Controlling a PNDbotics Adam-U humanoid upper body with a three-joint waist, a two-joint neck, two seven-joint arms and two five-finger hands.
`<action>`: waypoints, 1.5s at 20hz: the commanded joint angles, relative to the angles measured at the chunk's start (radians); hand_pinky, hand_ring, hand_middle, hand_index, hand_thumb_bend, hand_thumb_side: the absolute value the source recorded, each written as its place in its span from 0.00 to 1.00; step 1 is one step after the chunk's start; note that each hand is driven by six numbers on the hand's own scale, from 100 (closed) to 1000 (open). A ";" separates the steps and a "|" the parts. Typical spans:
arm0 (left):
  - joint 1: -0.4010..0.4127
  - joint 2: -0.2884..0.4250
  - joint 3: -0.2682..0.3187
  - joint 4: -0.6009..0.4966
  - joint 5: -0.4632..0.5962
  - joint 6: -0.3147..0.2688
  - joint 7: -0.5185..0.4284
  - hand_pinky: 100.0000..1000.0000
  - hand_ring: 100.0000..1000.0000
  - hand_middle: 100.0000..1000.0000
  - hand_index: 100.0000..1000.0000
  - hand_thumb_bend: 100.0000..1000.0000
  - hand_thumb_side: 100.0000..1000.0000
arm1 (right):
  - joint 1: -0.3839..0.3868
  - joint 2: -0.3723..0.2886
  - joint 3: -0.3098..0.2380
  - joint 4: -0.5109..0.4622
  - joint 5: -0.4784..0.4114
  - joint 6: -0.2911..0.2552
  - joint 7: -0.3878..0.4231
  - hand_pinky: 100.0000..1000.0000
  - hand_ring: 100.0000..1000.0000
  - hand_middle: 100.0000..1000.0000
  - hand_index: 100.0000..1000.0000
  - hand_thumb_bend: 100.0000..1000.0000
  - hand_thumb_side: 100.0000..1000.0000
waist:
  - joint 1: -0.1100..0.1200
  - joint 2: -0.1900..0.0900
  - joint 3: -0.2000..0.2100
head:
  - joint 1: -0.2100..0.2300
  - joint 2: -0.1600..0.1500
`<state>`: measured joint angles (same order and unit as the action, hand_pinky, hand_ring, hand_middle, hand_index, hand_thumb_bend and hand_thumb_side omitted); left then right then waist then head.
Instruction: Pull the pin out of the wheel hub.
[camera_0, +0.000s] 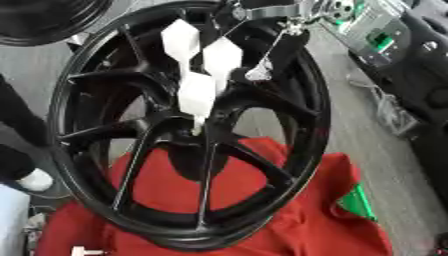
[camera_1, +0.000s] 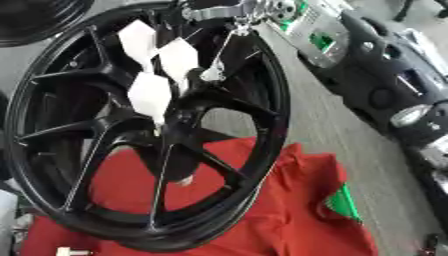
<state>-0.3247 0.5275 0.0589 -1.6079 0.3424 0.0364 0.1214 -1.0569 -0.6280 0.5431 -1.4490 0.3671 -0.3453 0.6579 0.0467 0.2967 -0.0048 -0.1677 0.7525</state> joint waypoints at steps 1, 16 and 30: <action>-0.004 0.023 0.014 -0.009 -0.002 -0.002 -0.002 0.81 0.76 0.70 0.78 0.00 0.83 | -0.021 -0.010 -0.014 -0.001 0.005 -0.001 0.000 0.79 0.73 0.67 0.77 0.17 0.10 | 0.001 -0.015 0.002 | -0.001 -0.013; -0.005 0.022 0.016 -0.009 -0.002 -0.001 0.002 0.82 0.76 0.71 0.78 0.00 0.83 | -0.024 -0.005 -0.020 0.006 -0.051 0.067 -0.051 0.75 0.61 0.33 0.48 0.00 0.01 | -0.002 -0.018 0.003 | -0.017 -0.003; 0.000 0.024 0.017 -0.008 -0.002 0.002 0.005 0.82 0.76 0.71 0.78 0.00 0.83 | -0.080 -0.023 -0.037 0.000 -0.152 0.127 -0.003 0.72 0.53 0.20 0.36 0.00 0.03 | -0.010 -0.026 0.005 | -0.019 0.001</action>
<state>-0.3178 0.5272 0.0638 -1.6076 0.3424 0.0381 0.1228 -1.1118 -0.6236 0.5279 -1.4336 0.2325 -0.2219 0.6445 0.0361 0.2962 0.0007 -0.1862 0.7541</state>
